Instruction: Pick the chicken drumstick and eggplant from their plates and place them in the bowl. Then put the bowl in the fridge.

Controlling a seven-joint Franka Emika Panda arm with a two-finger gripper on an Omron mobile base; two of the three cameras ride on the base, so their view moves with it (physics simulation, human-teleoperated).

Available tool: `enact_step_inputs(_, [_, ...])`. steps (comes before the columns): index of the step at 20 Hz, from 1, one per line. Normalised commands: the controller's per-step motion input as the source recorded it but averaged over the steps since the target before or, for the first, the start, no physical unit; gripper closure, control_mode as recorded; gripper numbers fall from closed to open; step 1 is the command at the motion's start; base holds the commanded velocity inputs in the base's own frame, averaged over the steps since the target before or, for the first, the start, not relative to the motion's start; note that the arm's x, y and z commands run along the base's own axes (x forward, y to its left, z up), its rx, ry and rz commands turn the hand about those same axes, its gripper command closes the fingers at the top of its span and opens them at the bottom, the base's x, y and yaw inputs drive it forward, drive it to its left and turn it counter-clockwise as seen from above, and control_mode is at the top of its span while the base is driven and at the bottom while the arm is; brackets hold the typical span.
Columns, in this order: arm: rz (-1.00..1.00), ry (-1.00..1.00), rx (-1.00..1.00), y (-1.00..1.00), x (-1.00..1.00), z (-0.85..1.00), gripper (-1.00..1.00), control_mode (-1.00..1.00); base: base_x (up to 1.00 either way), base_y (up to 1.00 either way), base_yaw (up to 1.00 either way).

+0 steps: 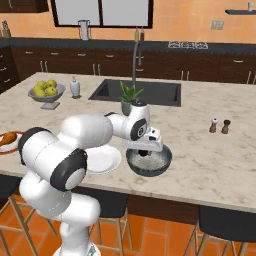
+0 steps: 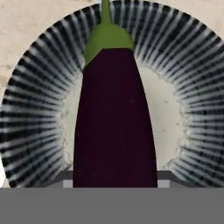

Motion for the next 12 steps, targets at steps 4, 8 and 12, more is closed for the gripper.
enact_step_inputs(4, [0.00, 0.07, 0.00, -0.18, 0.08, -0.85, 1.00, -1.00, 0.00, 0.00, 0.00])
enact_step_inputs(8, [0.00, 0.00, 0.00, -0.21, 0.12, -0.40, -1.00, -1.00, 0.00, 0.00, 0.00])
enact_step_inputs(12, [0.00, 0.00, 0.00, -0.09, 0.08, -0.03, -1.00, -1.00, 0.00, 0.00, 0.00])
